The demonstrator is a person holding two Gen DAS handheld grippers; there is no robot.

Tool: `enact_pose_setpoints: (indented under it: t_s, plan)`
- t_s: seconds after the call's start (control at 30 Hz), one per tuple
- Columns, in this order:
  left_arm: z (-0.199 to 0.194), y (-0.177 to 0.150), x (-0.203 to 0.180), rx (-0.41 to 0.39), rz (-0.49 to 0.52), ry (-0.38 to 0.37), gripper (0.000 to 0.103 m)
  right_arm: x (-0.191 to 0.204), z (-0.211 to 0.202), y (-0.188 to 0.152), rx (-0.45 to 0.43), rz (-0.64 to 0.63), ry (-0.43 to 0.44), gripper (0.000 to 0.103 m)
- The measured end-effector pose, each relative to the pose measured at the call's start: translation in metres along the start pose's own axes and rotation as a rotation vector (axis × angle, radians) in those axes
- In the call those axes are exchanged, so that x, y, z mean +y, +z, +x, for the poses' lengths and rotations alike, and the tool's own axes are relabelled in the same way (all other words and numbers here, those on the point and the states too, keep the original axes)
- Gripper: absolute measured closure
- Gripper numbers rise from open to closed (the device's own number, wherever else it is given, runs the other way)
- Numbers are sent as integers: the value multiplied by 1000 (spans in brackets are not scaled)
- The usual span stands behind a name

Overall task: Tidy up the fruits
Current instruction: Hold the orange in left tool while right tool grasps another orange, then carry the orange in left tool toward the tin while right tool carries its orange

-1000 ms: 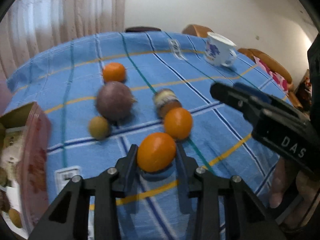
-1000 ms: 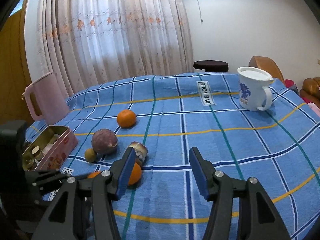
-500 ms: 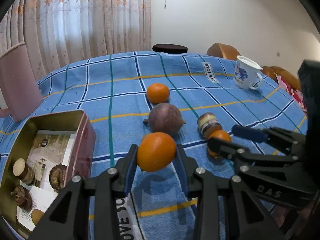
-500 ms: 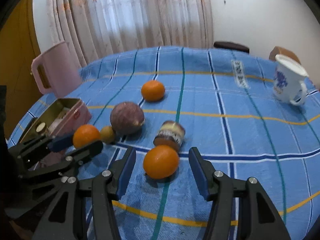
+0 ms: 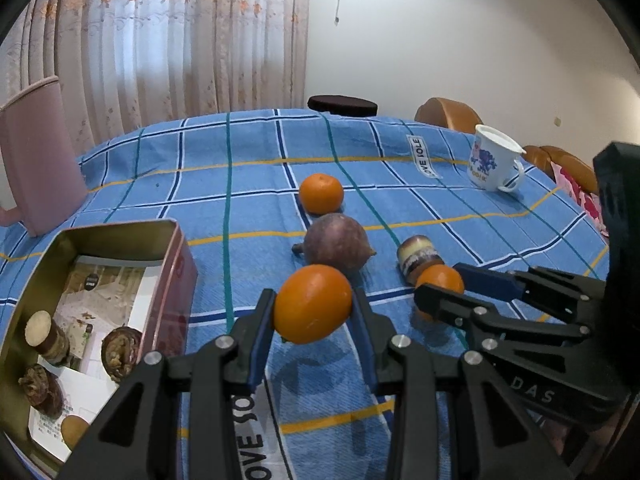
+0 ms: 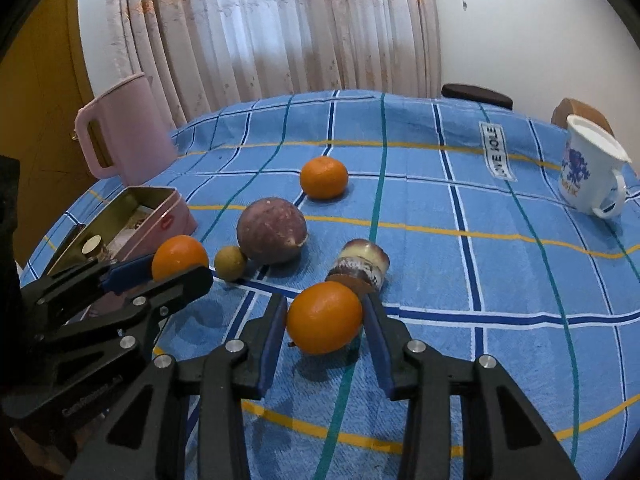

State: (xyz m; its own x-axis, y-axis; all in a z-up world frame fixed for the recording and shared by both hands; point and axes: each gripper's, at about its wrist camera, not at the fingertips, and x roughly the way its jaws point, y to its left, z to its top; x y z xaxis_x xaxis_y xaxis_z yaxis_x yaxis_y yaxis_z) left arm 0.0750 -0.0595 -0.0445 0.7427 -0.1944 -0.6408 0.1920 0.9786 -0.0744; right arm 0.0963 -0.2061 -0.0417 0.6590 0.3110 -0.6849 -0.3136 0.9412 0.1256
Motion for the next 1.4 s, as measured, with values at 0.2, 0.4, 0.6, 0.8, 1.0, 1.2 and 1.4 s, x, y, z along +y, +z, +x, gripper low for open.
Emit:
enact_pose_setpoints:
  t_s: [0.2,0.4,0.6,0.8,1.0,1.2,1.4]
  plan:
    - [-6,0,1,-32,4,5,64,2,-11,0,-60,-16,9,62]
    - [-13,-1,2,-72,2,7,64,5,-23,-2,-129,-33,23,62]
    - [-19,-2,0,-104,13,18,64,8,-32,-3,-176,-44,24,62]
    - [-24,-2,0,-130,15,29,64,8,-38,-4,-212,-48,25,62]
    - [-30,-3,-3,-160,23,43,64,9,-44,-6,-243,-54,24,62]
    - [-34,-4,-4,-181,31,52,64,10,-51,-9,-276,-60,25,62]
    - [-36,-4,-4,-197,29,60,64,11,-55,-10,-302,-67,24,62]
